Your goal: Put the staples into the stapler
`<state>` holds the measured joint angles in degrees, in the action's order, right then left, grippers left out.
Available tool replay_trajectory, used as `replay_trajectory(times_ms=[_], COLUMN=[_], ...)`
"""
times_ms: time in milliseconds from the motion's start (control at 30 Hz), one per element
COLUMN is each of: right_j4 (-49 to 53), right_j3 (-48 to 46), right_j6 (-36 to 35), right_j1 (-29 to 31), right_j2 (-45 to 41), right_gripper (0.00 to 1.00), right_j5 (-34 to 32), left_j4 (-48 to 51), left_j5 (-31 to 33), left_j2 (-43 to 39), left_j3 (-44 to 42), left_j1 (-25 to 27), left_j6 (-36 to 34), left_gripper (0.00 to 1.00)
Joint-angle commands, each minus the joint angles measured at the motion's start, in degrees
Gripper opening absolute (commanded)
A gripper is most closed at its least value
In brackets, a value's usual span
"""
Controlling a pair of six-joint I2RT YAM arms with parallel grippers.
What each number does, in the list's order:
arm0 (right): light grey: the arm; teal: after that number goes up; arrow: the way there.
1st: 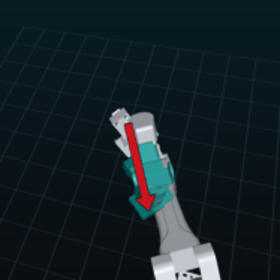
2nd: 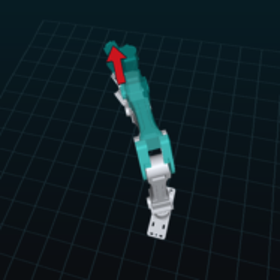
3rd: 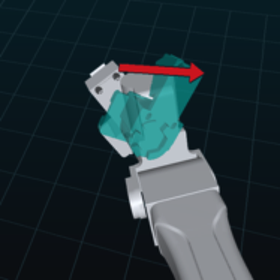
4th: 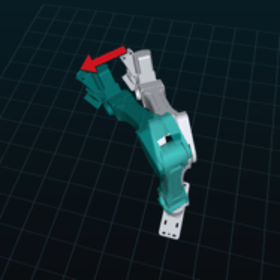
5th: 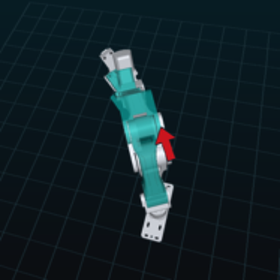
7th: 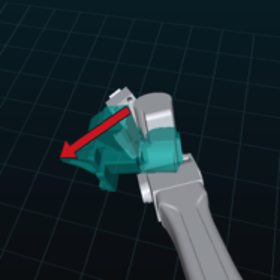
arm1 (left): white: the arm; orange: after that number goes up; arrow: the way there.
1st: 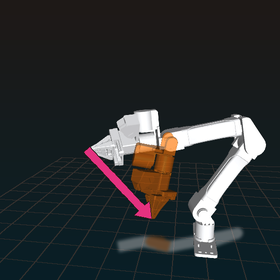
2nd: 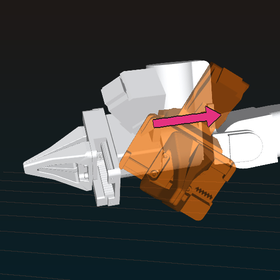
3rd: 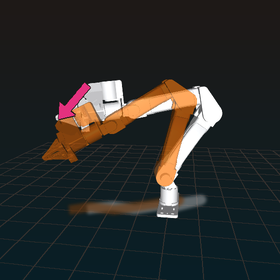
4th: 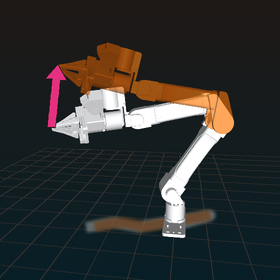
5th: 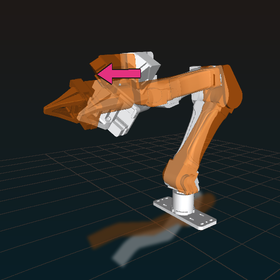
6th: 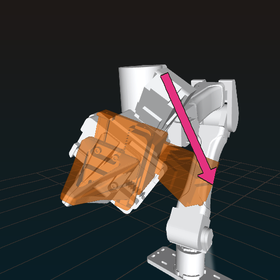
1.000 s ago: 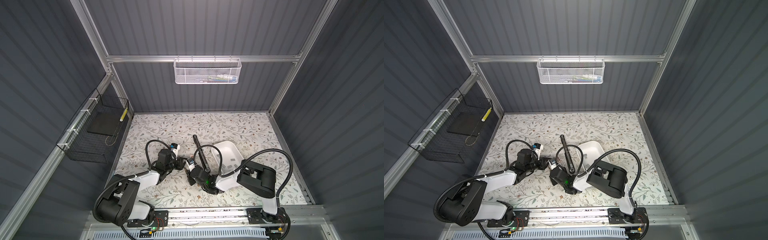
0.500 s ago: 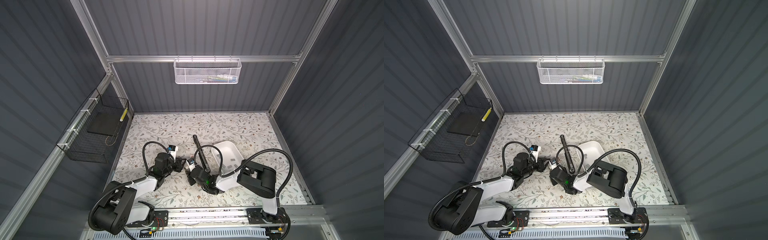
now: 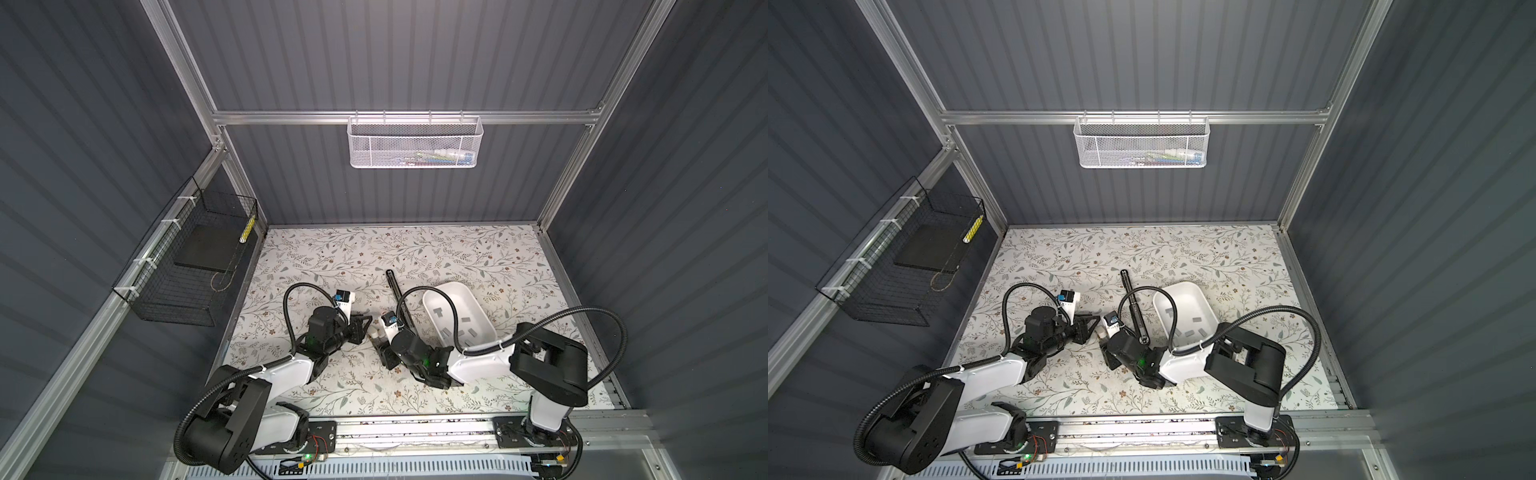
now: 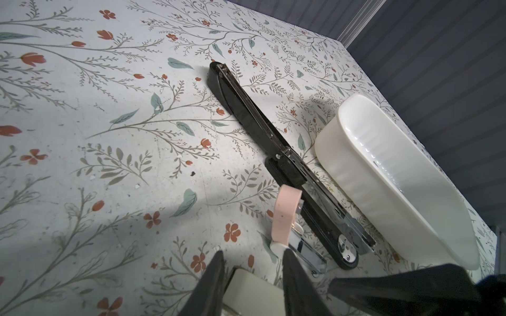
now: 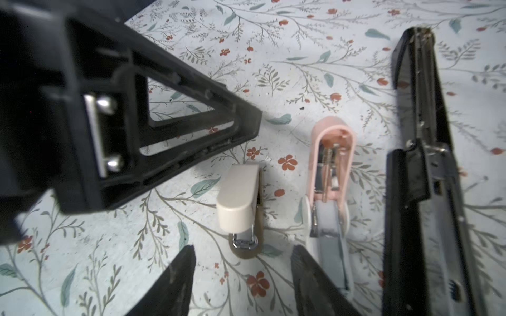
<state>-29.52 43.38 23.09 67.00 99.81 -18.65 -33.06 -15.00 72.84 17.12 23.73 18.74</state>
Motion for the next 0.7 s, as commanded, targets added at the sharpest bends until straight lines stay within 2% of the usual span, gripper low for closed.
replay_trajectory(times_ms=[0, 67, 167, 467, 667], right_j4=[1.7, 2.3, 3.1, 10.8, 11.1], right_j3=[-1.0, -0.3, 2.1, 11.6, 13.0], right_j6=[0.0, -0.2, -0.9, -0.6, -0.5], right_j1=[0.2, 0.2, 0.1, -0.8, -1.6], right_j2=[-3.4, -4.0, -2.6, 3.8, 6.1], right_gripper=[0.5, 0.4, 0.3, 0.27, 0.26], right_j5=[0.3, 0.1, -1.2, -1.6, -1.6], left_j4=[-0.1, -0.2, 0.4, 0.5, 0.4], left_j5=[1.1, 1.5, 1.8, 2.3, 1.7], left_j2=[-1.6, -2.3, -3.3, -4.2, -4.4], left_j3=[-1.0, -1.2, -1.3, -1.8, -1.7], left_j1=[0.4, 0.4, 0.4, 0.4, 0.4], left_j6=[-0.8, -0.9, -0.9, -0.7, -0.9], left_gripper=[0.35, 0.3, 0.27, 0.28, 0.29])
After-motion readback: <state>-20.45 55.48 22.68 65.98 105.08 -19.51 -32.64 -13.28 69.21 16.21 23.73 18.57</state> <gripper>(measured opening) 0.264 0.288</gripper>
